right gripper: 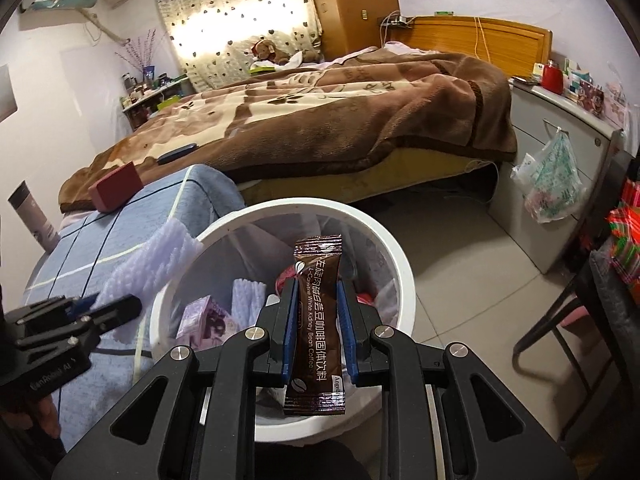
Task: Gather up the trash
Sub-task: 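Carry the foam net and coffee packet over the wastebasket and open both tools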
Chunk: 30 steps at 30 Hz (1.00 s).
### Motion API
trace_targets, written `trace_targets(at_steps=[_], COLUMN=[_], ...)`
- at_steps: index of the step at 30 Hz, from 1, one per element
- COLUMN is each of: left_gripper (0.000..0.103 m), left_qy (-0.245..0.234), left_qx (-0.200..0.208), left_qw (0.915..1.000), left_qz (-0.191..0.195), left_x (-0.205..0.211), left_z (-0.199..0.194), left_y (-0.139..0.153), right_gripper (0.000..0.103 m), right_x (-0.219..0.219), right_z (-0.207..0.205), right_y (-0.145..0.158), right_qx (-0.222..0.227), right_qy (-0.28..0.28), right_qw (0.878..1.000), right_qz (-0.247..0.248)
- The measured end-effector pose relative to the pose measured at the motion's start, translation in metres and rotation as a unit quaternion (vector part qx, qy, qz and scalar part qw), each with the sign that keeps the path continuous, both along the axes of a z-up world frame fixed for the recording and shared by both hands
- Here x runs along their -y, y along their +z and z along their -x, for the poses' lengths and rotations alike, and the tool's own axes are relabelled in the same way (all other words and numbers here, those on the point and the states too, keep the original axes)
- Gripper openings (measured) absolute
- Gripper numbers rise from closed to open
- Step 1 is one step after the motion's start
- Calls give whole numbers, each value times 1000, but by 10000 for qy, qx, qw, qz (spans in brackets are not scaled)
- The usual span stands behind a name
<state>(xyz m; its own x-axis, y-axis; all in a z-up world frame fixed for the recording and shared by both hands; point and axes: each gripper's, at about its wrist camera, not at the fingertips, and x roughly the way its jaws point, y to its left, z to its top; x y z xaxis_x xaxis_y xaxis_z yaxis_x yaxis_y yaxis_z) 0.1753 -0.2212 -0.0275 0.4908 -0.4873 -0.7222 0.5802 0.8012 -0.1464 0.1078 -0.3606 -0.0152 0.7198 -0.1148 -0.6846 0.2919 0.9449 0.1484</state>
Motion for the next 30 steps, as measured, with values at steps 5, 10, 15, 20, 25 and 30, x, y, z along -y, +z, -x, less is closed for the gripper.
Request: trace_targets(at_steps=[5,10,15,20,25,30], left_gripper=[29,36,55,62,62,63], left_qy=[41,46,132,131,185,228], left_qx=[-4,-29,-18,10,90,220], left_qw=[10000,10000,9999,9999,9998,9995], left_qz=[-85,-80,-101,-44,-44,16], left_x=[10,13,10,6,0,-7], left_z=[-1,-1,-1,1,6,16], left_y=[-4,-3,-2,1,5,12], right_gripper=[20,22,24,51,51,51], right_x=[-1,2,1,-1,-5,-15], right_z=[-9,-9,-12,-8,-2,7], right_y=[-1,-2,-4,0,5,9], right_qx=[-44,10,-105,-29,73,178], right_qy=[160,215,167,141,142,92], right_qw=[9999,9998,9996,9997,9997,9994], right_qz=[49,55,178,186,196,299])
